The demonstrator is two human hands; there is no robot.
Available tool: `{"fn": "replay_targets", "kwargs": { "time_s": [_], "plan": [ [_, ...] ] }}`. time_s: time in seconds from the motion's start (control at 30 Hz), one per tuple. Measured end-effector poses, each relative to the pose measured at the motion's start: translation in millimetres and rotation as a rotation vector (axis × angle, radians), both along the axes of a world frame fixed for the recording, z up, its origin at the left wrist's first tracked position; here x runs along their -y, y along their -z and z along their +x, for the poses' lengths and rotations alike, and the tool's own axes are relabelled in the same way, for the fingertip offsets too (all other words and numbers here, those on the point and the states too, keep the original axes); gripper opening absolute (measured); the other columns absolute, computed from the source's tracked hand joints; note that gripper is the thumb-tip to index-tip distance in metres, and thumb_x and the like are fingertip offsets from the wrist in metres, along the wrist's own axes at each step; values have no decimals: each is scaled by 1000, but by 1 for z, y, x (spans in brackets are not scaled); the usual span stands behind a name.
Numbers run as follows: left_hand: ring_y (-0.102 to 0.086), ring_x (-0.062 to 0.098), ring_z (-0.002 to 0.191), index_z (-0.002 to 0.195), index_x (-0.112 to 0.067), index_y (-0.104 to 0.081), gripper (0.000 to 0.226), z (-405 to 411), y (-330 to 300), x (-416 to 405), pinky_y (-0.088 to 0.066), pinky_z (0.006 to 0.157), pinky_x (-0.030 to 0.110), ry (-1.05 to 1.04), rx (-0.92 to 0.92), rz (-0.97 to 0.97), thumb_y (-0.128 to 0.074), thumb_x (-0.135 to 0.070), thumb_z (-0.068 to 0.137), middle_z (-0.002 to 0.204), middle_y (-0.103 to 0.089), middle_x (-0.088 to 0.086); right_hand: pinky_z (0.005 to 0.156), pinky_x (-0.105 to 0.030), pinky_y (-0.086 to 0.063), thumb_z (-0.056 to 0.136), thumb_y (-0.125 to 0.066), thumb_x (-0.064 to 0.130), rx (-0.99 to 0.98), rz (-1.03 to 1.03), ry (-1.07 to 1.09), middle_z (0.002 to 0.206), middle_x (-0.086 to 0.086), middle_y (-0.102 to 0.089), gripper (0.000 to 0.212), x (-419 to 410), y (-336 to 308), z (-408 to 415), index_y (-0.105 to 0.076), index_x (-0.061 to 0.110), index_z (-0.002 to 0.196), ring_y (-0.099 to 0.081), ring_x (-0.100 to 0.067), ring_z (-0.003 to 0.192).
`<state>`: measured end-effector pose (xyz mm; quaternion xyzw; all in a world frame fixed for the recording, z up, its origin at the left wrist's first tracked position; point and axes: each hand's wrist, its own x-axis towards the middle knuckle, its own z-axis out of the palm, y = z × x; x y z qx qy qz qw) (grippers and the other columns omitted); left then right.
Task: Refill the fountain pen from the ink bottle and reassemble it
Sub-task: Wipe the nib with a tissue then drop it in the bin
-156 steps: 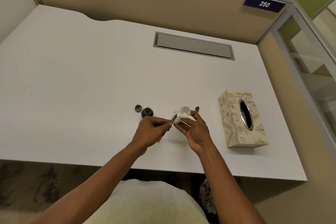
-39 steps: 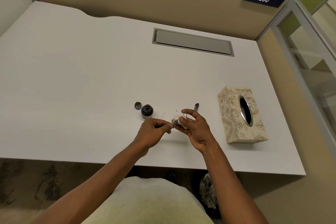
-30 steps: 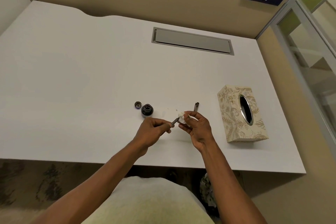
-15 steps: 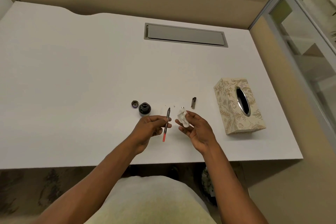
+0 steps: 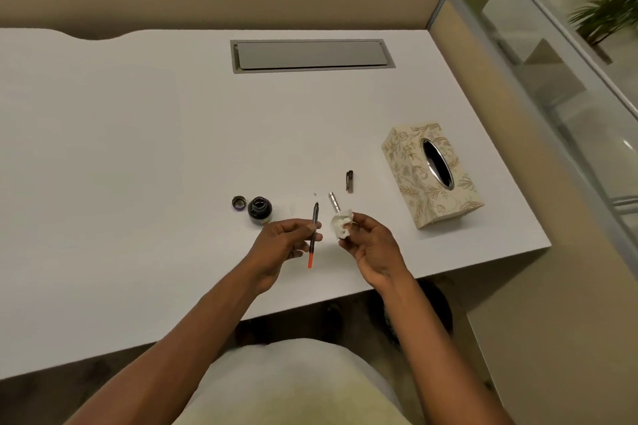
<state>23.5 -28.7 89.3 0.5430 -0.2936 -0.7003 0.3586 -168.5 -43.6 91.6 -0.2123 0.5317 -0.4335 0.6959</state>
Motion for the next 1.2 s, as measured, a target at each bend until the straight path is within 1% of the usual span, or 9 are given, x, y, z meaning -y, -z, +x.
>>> {"fn": "replay_targets", "kwargs": {
  "time_s": [0.13,0.3,0.4,0.53,0.7,0.8,0.9,1.03,1.2],
  "plan": [
    [-69,18,94,107,-19,-77,18,1,6,5,-49,85,33,62,13,2,-65,-27,96,101,-79,5,66,-24,-50,91,-57,-14,-54,19,63,83,-2,-72,28,-11,3,2,-69,9,102,-64,-15,75],
    [-73,21,98,107,-16,-77,18,0,15,7,-52,91,37,126,25,16,-68,-22,94,102,-79,5,73,-32,-60,95,-63,-3,-82,51,140,100,-11,-75,20,-21,14,8,-68,5,112,-71,-22,88],
    [-72,23,93,103,-14,-79,15,-2,20,9,-51,91,38,137,35,34,-70,-18,92,100,-78,9,76,-33,-61,93,-67,-1,-93,33,160,103,-16,-75,25,-24,16,12,-66,0,118,-73,-26,91],
    [-70,22,87,102,-11,-79,15,-2,24,12,-51,87,37,136,51,50,-72,-18,91,97,-76,11,64,-28,-58,91,-64,-11,-196,22,199,89,-14,-74,20,-29,17,14,-67,5,103,-74,-22,73],
    [-70,21,87,104,-11,-78,16,-15,24,11,-51,88,38,109,54,55,-73,-16,90,95,-76,9,66,-31,-57,90,-64,-12,-230,41,224,88,-11,-75,24,-39,20,3,-68,11,96,-73,-23,75],
    [-71,21,88,106,-12,-78,17,-29,24,11,-52,90,39,119,69,53,-72,-16,90,98,-76,10,67,-29,-58,90,-66,-10,-180,31,298,93,-10,-76,23,-46,22,-18,-69,11,101,-73,-21,78],
    [-73,22,89,106,-11,-78,17,-42,26,11,-53,90,40,132,86,51,-71,-15,91,97,-76,10,66,-26,-58,91,-66,-8,-153,45,460,97,-10,-75,21,-59,27,-55,-68,7,106,-72,-19,80],
    [-73,24,90,105,-11,-77,15,-58,30,14,-52,89,39,131,105,34,-71,-14,91,97,-76,10,64,-26,-57,91,-68,-3,-257,120,668,107,-19,-73,24,-84,45,-118,-68,3,115,-70,-20,80],
    [-72,25,92,104,-12,-77,15,-77,31,21,-53,87,36,134,112,30,-69,-12,92,101,-76,10,66,-28,-54,88,-70,-4,-413,355,855,114,-26,-71,20,-110,87,-183,-66,15,95,-67,-21,75]
  ]
}}
